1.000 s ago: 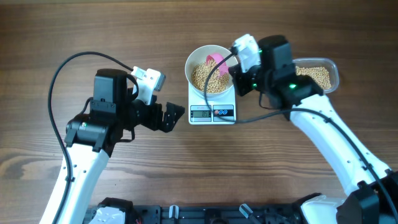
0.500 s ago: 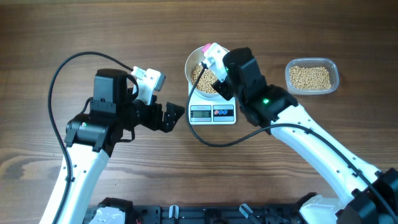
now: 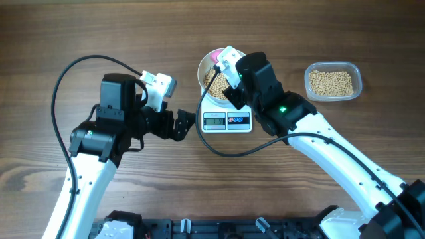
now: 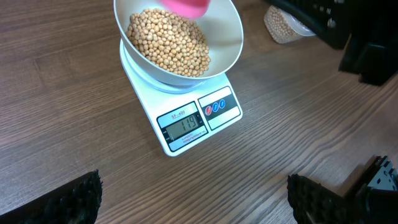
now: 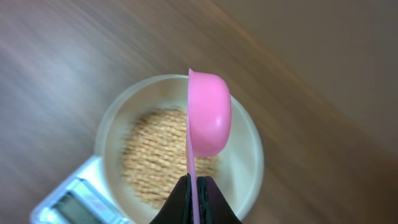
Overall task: Scoop item into bowl and weigh 150g on scale
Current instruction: 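Move the empty pink scoop right back to the soybean tub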
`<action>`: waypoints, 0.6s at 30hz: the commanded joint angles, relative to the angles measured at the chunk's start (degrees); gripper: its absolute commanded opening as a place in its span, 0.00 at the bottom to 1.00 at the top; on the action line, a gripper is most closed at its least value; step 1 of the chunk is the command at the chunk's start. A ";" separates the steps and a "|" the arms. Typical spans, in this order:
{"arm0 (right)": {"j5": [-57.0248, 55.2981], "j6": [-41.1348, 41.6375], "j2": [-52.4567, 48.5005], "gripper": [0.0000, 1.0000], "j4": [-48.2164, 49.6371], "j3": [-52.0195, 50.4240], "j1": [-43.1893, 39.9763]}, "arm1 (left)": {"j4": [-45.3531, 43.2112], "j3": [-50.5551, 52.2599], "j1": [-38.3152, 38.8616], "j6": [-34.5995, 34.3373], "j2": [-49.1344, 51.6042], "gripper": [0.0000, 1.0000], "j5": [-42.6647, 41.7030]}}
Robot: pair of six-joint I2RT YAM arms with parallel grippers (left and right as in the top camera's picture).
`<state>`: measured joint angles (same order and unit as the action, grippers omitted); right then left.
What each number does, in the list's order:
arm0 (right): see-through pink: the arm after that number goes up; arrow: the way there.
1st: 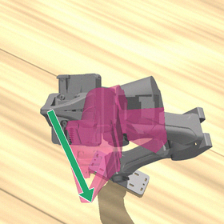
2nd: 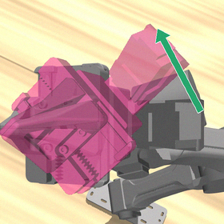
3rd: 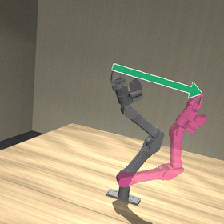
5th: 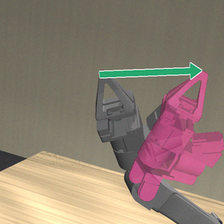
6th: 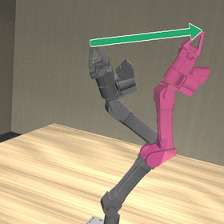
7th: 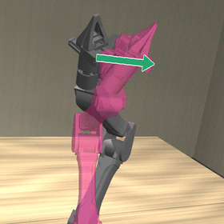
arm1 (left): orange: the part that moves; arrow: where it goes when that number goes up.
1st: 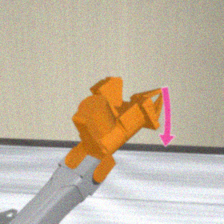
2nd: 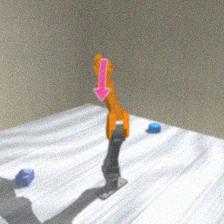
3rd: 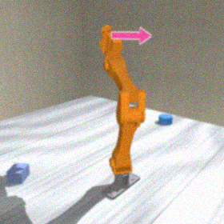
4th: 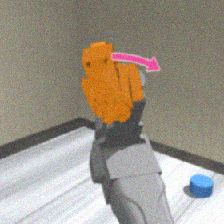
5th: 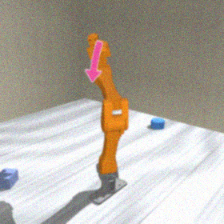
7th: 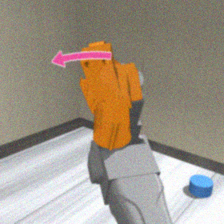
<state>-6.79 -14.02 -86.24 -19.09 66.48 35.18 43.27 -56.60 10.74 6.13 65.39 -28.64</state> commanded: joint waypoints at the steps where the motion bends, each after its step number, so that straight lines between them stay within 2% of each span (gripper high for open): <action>1: 7.15 10.47 2.80 0.04 0.66 1.33 -1.77 | -0.13 0.04 -0.42 -0.37 0.31 1.00 -0.85; 5: 10.71 14.36 6.08 0.04 0.70 2.78 -6.93 | -0.13 0.04 -0.42 -0.37 0.31 1.00 -0.85; 11: 30.25 22.43 10.84 0.04 1.20 4.20 -22.88 | -0.13 0.04 -0.42 -0.37 0.31 1.00 -0.85; 13: 32.06 24.81 11.41 0.04 -0.57 4.20 -28.92 | -0.13 0.04 -0.42 -0.39 0.31 1.00 -0.85; 18: 33.79 23.65 11.45 0.04 -7.48 4.20 -41.62 | -0.13 0.04 -0.42 -0.37 0.31 1.00 -0.85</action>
<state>21.85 7.88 -74.87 -23.53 70.04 -0.23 43.29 -56.60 10.74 6.13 65.36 -28.64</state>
